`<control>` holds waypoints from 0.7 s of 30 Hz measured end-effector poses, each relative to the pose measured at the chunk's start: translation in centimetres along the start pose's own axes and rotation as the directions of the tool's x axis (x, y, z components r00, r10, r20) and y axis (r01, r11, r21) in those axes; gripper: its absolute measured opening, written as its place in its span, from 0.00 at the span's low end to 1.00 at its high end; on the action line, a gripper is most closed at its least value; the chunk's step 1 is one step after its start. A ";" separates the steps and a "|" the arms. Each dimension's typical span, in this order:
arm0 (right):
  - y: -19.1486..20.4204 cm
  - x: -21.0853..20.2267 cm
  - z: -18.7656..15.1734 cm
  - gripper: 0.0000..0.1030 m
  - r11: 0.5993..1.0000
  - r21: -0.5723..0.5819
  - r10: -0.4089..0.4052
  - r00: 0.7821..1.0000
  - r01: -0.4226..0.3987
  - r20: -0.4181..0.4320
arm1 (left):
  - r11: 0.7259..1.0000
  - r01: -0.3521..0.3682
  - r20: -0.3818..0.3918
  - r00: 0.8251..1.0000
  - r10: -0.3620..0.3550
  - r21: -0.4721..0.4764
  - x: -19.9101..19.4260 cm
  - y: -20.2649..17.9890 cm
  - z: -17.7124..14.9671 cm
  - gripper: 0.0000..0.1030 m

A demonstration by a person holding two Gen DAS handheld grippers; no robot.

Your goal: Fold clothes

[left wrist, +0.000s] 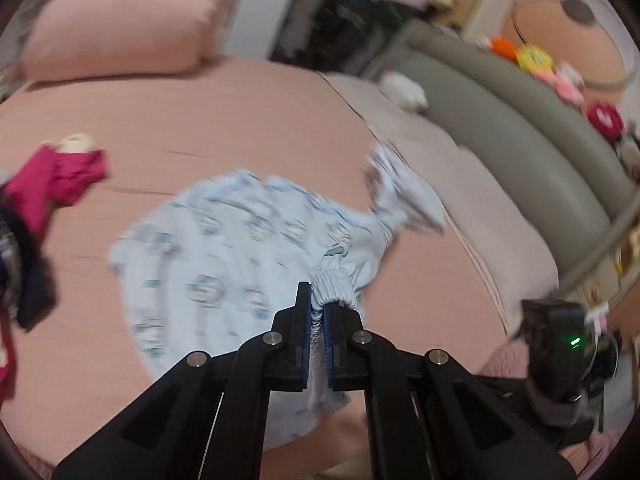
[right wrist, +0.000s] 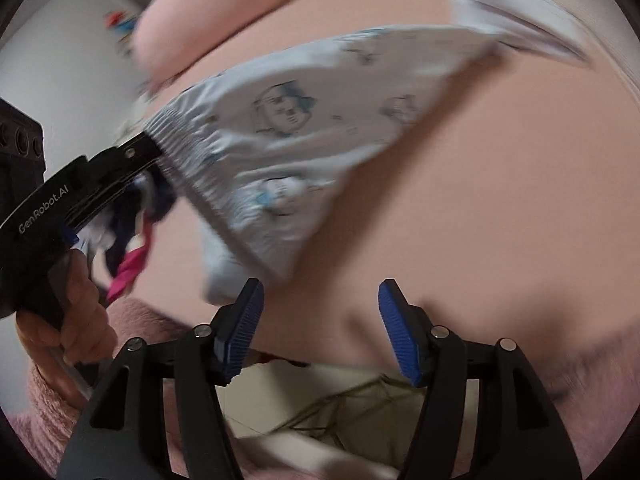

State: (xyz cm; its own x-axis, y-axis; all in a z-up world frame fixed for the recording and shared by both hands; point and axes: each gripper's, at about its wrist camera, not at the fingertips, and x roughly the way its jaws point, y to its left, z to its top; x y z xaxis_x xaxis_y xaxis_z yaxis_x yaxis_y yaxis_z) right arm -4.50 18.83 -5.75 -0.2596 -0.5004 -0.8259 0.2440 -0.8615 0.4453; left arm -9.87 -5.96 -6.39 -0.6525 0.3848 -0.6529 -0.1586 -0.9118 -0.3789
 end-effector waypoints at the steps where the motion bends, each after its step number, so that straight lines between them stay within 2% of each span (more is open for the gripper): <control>1: 1.1 0.8 0.5 0.62 1.000 -0.016 -0.007 1.000 0.007 0.001 | 1.000 -0.014 0.025 1.000 0.015 -0.026 -0.9 1.0 0.0 0.05; 5: 4.2 4.2 1.4 0.63 0.995 -0.017 -0.095 0.995 0.096 0.031 | 0.991 -0.066 0.086 0.993 0.077 -0.115 -3.8 4.6 -0.2 0.05; 9: 5.8 7.5 0.4 0.63 0.995 -0.034 -0.092 0.995 0.090 -0.050 | 0.980 -0.111 0.122 0.984 0.131 -0.164 -6.1 7.7 -1.0 0.05; 13: 7.5 10.3 -1.2 0.63 0.984 -0.115 -0.146 0.983 0.134 -0.112 | 0.966 -0.104 0.167 0.975 0.146 -0.237 -8.0 10.4 -1.5 0.05; 14: 7.8 11.2 -1.6 0.67 0.987 -0.112 -0.132 0.980 0.116 -0.148 | 0.963 -0.100 0.178 0.973 0.147 -0.248 -8.4 10.9 -1.4 0.05; 15: 8.5 11.7 -2.0 0.76 0.983 -0.138 -0.137 0.980 0.117 -0.142 | 0.963 -0.095 0.185 0.972 0.144 -0.253 -8.8 11.2 -1.3 0.05; 16: 9.1 11.9 -2.1 0.76 0.979 -0.163 -0.143 0.982 0.122 -0.121 | 0.962 -0.089 0.192 0.971 0.141 -0.258 -9.1 11.5 -1.3 0.05; 17: 9.6 12.0 -2.3 0.74 0.974 -0.187 -0.149 0.984 0.128 -0.098 | 0.961 -0.083 0.198 0.970 0.138 -0.263 -9.5 11.8 -1.2 0.05; 19: 9.6 12.2 -2.1 0.62 0.978 -0.165 -0.140 0.988 0.128 -0.064 | 0.960 -0.073 0.211 0.968 0.133 -0.272 -10.2 12.4 -1.0 0.05; 20: 9.5 12.2 -1.9 0.54 0.981 -0.154 -0.128 0.991 0.119 -0.050 | 0.959 -0.070 0.217 0.967 0.133 -0.275 -10.4 12.5 -1.0 0.05; 21: 9.4 12.2 -1.6 0.37 0.983 -0.144 -0.116 0.993 0.110 -0.036 | 0.959 -0.069 0.222 0.966 0.133 -0.276 -10.6 12.5 -0.9 0.05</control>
State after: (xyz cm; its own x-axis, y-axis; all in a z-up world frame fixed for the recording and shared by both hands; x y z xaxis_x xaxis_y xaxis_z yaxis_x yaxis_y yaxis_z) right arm -3.85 4.71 -12.21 -0.2528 -0.3934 -0.8839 0.3455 -0.8901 0.2973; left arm -4.24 -21.34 -4.78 -0.8159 0.2184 -0.5354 0.0972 -0.8609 -0.4993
